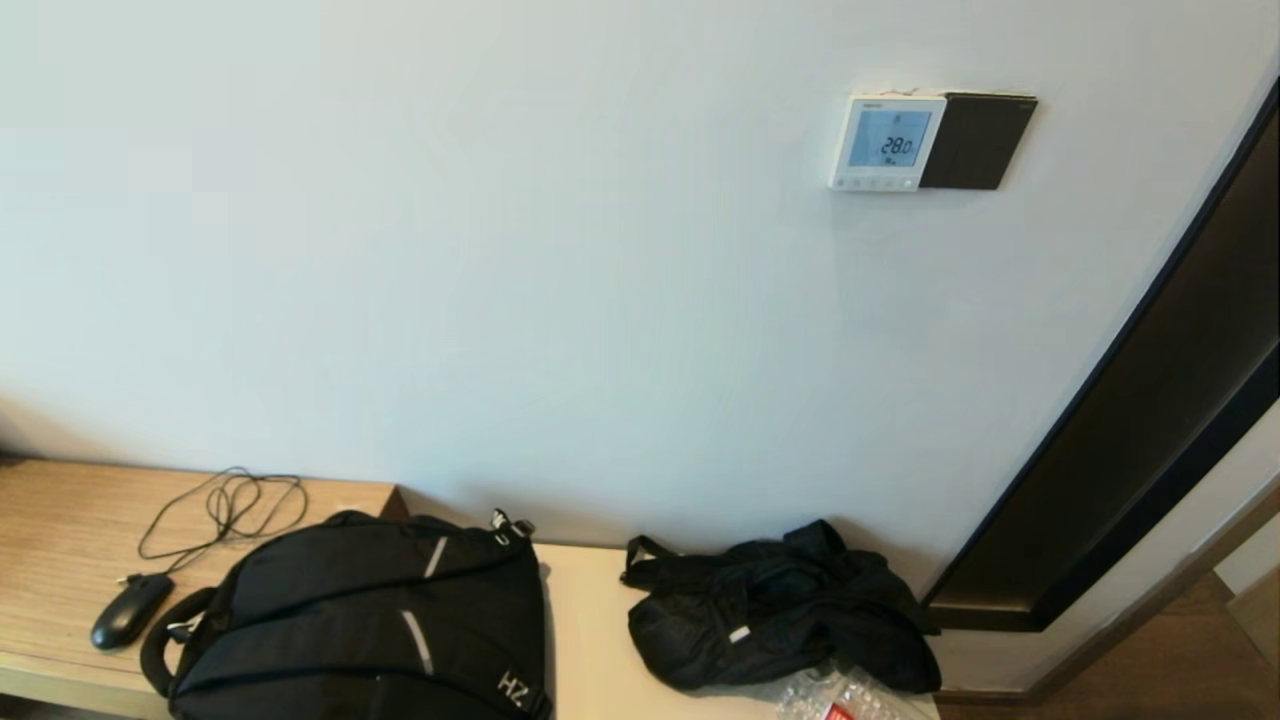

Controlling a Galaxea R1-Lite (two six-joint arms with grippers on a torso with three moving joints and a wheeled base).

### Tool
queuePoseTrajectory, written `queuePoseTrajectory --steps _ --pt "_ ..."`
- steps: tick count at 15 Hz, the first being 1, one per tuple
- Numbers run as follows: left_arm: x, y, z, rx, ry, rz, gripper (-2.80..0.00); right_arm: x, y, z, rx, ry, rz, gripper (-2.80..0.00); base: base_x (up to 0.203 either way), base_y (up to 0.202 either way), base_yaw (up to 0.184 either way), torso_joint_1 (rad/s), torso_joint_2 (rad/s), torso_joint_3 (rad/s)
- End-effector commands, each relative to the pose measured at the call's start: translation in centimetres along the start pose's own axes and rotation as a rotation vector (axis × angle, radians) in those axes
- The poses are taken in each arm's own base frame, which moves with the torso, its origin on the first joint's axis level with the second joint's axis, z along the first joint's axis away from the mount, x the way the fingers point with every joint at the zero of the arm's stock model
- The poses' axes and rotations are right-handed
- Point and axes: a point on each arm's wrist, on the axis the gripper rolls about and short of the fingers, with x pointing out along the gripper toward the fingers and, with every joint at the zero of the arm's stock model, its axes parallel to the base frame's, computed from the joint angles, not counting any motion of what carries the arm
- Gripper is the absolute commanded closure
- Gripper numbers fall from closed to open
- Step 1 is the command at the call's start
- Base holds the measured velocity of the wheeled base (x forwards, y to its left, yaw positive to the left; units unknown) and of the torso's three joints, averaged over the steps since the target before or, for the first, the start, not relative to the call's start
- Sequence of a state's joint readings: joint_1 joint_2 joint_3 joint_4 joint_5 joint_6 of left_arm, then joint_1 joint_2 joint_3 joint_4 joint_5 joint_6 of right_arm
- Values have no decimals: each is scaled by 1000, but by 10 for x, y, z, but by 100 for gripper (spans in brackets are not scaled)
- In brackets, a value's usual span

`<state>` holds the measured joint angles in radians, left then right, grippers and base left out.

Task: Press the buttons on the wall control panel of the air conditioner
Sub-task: Turn off the central air conditioner

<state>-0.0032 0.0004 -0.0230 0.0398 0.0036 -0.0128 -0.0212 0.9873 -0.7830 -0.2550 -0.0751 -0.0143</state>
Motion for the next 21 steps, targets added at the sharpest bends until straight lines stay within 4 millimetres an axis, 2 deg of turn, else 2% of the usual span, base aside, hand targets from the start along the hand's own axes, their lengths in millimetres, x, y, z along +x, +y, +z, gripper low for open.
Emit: queuePoseTrajectory --steps 1,4,9,12,17,21 --pt "0 0 0 -1 1 1 0 53 8 -2 -8 54 -41 0 0 0 0 0 0 0" --pt "0 0 0 -1 0 1 0 91 32 -4 -13 49 -76 0 0 0 0 0 0 0" --pt "0 0 0 0 0 1 0 142 66 0 1 7 -110 0 0 0 0 0 0 0" --pt "0 0 0 0 0 1 0 167 84 -2 -2 8 -113 0 0 0 0 0 0 0" --pt "0 0 0 0 0 1 0 202 101 2 -16 -17 -141 0 0 0 0 0 0 0" --pt "0 0 0 -1 0 1 0 226 113 -3 -47 -27 -167 0 0 0 0 0 0 0"
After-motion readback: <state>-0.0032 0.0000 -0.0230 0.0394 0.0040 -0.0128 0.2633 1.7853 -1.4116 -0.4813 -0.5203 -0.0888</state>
